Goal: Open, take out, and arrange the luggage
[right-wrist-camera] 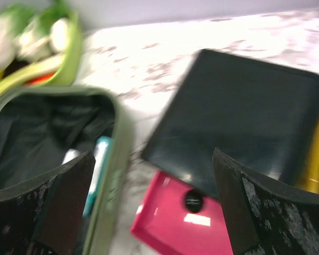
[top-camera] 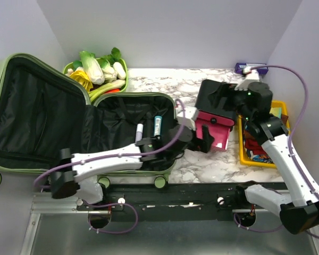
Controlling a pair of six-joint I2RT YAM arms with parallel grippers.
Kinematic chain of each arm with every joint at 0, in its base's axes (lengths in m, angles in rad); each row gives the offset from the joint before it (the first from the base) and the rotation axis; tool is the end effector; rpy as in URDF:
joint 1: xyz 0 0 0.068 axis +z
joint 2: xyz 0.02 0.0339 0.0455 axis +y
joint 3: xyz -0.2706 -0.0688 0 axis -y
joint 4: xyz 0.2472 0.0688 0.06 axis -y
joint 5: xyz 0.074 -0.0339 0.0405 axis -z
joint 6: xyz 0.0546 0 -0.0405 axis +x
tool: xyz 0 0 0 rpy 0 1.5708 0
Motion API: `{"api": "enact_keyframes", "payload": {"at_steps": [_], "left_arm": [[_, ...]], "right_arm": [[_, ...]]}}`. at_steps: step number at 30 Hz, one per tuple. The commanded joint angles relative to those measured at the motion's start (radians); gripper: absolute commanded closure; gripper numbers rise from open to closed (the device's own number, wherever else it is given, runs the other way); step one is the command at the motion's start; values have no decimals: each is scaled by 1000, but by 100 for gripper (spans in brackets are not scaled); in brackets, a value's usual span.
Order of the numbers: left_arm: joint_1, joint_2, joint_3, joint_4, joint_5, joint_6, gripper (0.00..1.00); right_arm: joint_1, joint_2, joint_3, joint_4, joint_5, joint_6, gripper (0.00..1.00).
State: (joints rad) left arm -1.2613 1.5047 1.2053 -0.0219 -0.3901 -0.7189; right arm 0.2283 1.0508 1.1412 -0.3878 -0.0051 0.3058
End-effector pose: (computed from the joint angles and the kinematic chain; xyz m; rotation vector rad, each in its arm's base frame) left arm 0.1337 -0.3501 0.3286 0.2575 1.9740 -0.9746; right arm 0.2427 0.0567 0.3927 0.0695 1.8837 0.3724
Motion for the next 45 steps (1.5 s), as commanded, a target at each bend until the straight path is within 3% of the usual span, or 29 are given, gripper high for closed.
{"api": "enact_keyframes", "payload": {"at_steps": [1, 7, 11, 14, 18, 25, 30, 43, 45], "left_arm": [[92, -240, -119, -238, -159, -52, 1], [315, -631, -369, -541, -243, -315, 1], [378, -854, -478, -671, -286, -409, 1], [382, -946, -497, -743, -297, -451, 1], [384, -934, -480, -834, -314, -493, 1], [392, -850, -434, -852, -337, -482, 1], [401, -830, -408, -834, -351, -445, 1], [418, -768, -386, -800, -328, -410, 1], [419, -762, -385, -800, -325, -410, 1]], "right_arm": [[236, 35, 37, -54, -41, -30, 0], [553, 156, 21, -3, -18, 15, 1], [649, 409, 103, -17, -1, 36, 1], [689, 517, 178, -8, 129, 67, 3], [695, 722, 261, -51, 356, 156, 8], [697, 969, 469, -147, 424, 220, 18], [697, 1009, 491, -166, 485, 253, 28], [695, 1117, 497, -135, 447, 269, 37], [694, 1126, 499, -128, 448, 273, 44]]}}
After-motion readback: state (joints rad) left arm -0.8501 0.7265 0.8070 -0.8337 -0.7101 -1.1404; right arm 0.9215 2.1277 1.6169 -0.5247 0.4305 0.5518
